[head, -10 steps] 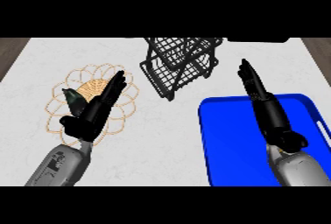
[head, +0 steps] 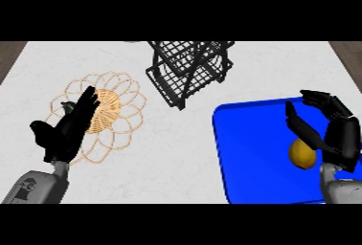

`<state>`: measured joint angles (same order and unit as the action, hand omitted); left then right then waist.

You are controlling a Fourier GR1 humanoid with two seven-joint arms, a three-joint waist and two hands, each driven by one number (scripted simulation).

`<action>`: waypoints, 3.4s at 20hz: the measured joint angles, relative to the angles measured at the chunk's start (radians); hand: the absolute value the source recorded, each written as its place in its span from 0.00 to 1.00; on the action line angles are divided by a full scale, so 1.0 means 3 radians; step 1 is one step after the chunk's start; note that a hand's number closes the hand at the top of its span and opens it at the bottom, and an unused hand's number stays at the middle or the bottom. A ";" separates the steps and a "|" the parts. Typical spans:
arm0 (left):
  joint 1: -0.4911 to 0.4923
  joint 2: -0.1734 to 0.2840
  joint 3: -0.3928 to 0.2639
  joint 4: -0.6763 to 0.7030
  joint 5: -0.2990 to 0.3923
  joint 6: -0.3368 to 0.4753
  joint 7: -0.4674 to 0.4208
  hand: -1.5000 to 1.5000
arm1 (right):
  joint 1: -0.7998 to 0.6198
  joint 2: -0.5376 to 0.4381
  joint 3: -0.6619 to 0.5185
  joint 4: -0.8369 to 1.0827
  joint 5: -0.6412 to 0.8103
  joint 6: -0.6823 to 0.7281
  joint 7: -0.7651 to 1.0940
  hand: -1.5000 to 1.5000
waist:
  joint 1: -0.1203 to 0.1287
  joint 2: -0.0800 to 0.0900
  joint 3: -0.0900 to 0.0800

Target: Pick the lemon from the tray and place it in the tiered basket

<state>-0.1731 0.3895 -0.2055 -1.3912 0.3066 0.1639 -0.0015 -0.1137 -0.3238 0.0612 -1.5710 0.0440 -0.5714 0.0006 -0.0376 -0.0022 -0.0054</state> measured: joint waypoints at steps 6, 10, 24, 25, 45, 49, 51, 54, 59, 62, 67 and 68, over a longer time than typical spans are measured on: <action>0.0202 0.0146 0.0108 -0.0206 0.0120 -0.0061 0.0223 0.50 | 0.0350 0.0219 -0.0105 -0.0040 0.0636 -0.0949 0.0279 0.00 | 0.0088 -0.0008 0.0011; 0.0255 0.0183 0.0134 -0.0301 0.0138 -0.0062 0.0318 0.50 | 0.0643 -0.0048 -0.0016 -0.0187 0.1264 -0.0960 0.0849 0.00 | 0.0080 -0.0012 -0.0001; 0.0253 0.0184 0.0116 -0.0400 0.0114 -0.0064 0.0416 0.50 | 0.0771 -0.0824 0.0584 -0.1015 0.1889 0.1255 0.3221 0.00 | 0.0172 0.0005 -0.0015; 0.0245 0.0164 0.0103 -0.0402 0.0099 -0.0052 0.0420 0.50 | 0.0667 -0.0825 0.0616 -0.1098 0.1901 0.1401 0.3404 0.00 | 0.0175 0.0006 -0.0011; 0.0363 0.0067 0.0238 -0.0513 -0.0003 -0.0155 0.0468 0.50 | 0.0227 -0.0078 0.0557 -0.0431 0.2690 0.1887 0.3720 0.00 | 0.0140 0.0007 0.0018; 0.0337 0.0058 0.0318 -0.0526 0.0003 -0.0208 0.0542 0.50 | 0.0248 -0.0006 0.0451 -0.0317 0.2888 0.1872 0.3638 0.00 | 0.0132 0.0007 0.0018; 0.0336 0.0060 0.0362 -0.0532 0.0006 -0.0256 0.0573 0.50 | 0.0275 -0.0007 0.0379 -0.0264 0.2962 0.1865 0.3582 0.00 | 0.0129 0.0007 0.0018; 0.0324 -0.0007 0.0392 -0.0474 -0.0059 -0.0291 0.0532 0.50 | 0.0263 0.0054 0.0314 -0.0251 0.3058 0.1906 0.3568 0.00 | 0.0125 0.0007 0.0018; 0.0318 -0.0075 0.0419 -0.0489 -0.0132 -0.0298 0.0584 0.50 | 0.0309 0.0141 0.0168 -0.0170 0.2858 0.2053 0.3471 1.00 | 0.0124 0.0004 0.0015; 0.0291 -0.0126 0.0438 -0.0457 -0.0185 -0.0313 0.0573 0.50 | 0.0291 0.0161 0.0131 -0.0122 0.2780 0.2185 0.3417 1.00 | 0.0124 0.0002 0.0012; 0.0289 -0.0197 0.0462 -0.0434 -0.0263 -0.0344 0.0576 0.50 | 0.0273 0.0175 0.0211 -0.0046 0.2905 0.2302 0.3355 1.00 | 0.0128 -0.0012 -0.0005; 0.0268 -0.0200 0.0477 -0.0455 -0.0273 -0.0340 0.0618 0.50 | 0.0283 0.0184 0.0237 -0.0046 0.2957 0.2301 0.3351 1.00 | 0.0128 -0.0015 -0.0010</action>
<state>-0.0926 0.3294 -0.0624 -1.5276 0.2246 0.0619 0.1838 -0.0289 -0.2686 0.1324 -1.5849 0.9311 0.1189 1.0058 0.0007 -0.0068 -0.0085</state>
